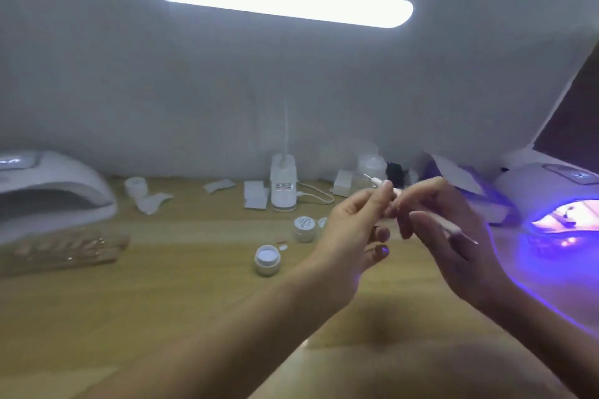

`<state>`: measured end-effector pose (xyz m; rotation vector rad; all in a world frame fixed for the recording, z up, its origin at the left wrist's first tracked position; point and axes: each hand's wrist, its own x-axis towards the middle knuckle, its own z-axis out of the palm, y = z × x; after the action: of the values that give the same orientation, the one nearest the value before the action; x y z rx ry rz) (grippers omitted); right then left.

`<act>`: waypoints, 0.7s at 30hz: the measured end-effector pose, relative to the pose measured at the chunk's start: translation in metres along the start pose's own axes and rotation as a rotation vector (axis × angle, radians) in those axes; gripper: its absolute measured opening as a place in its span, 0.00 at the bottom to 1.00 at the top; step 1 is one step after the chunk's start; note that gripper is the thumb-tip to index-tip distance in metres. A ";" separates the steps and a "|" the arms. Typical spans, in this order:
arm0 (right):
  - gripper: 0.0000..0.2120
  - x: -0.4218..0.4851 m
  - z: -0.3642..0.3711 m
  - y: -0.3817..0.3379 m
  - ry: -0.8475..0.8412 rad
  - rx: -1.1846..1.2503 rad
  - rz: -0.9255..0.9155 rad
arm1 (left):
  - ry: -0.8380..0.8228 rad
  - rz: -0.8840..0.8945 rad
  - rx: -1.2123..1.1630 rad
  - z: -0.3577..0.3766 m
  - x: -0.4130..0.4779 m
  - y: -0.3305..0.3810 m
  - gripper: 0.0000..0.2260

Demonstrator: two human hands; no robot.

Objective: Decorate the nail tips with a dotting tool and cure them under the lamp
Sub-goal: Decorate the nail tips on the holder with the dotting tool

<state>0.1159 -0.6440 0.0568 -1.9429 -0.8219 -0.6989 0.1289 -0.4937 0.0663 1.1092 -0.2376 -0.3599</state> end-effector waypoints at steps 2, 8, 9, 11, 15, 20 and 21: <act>0.06 0.013 0.034 -0.011 -0.005 0.111 -0.030 | 0.027 0.040 0.069 -0.037 -0.027 0.014 0.12; 0.05 0.042 0.138 -0.039 -0.133 0.451 0.144 | 0.081 0.084 0.771 -0.174 -0.130 0.045 0.09; 0.03 0.045 0.155 -0.041 -0.160 0.490 0.172 | 0.130 0.089 0.941 -0.197 -0.147 0.052 0.07; 0.04 0.052 0.185 -0.045 -0.184 0.542 0.218 | 0.271 0.109 1.196 -0.237 -0.175 0.065 0.06; 0.07 0.071 0.242 -0.041 -0.285 0.418 0.278 | 0.650 0.165 1.270 -0.310 -0.202 0.087 0.05; 0.13 0.088 0.291 -0.027 -0.567 -0.247 0.245 | 0.748 -0.006 1.369 -0.373 -0.191 0.103 0.21; 0.17 0.090 0.297 -0.026 -0.589 -0.292 0.258 | 0.724 -0.020 1.381 -0.378 -0.185 0.104 0.23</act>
<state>0.1956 -0.3472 0.0034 -2.5176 -0.8186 -0.0820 0.1128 -0.0663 -0.0037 2.5063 0.2385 0.2982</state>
